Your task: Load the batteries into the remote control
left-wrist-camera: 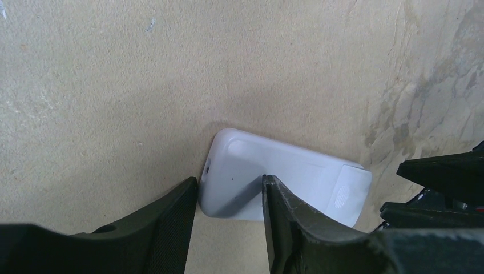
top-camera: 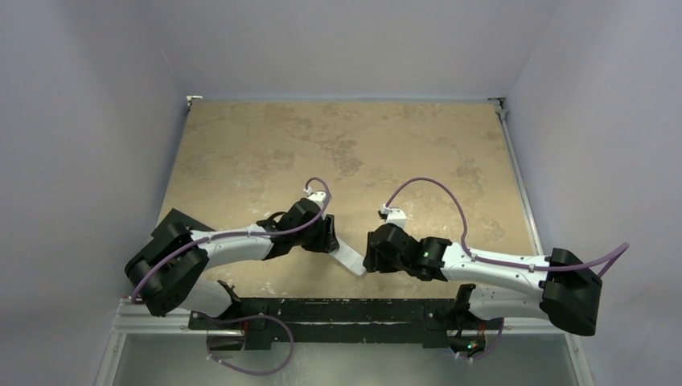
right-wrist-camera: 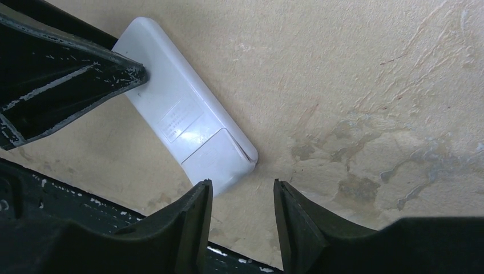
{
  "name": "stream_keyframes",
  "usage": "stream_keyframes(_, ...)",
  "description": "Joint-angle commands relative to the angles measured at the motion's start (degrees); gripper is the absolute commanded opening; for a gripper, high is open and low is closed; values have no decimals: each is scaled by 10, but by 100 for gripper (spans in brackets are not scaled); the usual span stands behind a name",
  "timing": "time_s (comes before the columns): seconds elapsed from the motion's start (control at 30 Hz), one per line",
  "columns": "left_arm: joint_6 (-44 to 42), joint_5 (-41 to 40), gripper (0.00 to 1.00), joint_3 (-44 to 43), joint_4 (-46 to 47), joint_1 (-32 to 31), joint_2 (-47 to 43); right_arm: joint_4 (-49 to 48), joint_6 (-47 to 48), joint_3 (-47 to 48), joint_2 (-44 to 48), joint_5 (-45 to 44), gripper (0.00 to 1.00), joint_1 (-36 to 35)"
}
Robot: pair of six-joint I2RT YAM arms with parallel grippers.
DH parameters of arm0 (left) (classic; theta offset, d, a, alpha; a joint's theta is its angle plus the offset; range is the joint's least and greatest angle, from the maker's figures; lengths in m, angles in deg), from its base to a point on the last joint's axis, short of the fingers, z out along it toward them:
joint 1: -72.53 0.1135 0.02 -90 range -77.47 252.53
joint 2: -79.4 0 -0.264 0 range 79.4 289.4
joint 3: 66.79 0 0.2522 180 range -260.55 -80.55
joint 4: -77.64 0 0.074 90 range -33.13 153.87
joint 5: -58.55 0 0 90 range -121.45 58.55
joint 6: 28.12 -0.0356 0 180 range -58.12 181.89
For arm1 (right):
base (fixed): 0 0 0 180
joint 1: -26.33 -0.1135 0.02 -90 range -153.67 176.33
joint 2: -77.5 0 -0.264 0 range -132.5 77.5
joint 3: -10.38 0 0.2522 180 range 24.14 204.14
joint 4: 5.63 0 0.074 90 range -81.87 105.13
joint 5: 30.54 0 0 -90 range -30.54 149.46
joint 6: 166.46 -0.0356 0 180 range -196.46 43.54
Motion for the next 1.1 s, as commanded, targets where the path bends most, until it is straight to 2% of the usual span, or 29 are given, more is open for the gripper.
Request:
stream_keyframes(0.0, 9, 21, 43, 25, 9, 0, -10, -5, -29, 3, -3, -24, 49, 2)
stream_keyframes(0.63, 44, 39, 41, 71, 5, -2, -72, 13, -90, 20, -24, -55, 43, 2)
stream_keyframes(1.07, 66, 31, 39, 88, 2, -22, -102, 1, -97, 44, -55, -56, 40, 3)
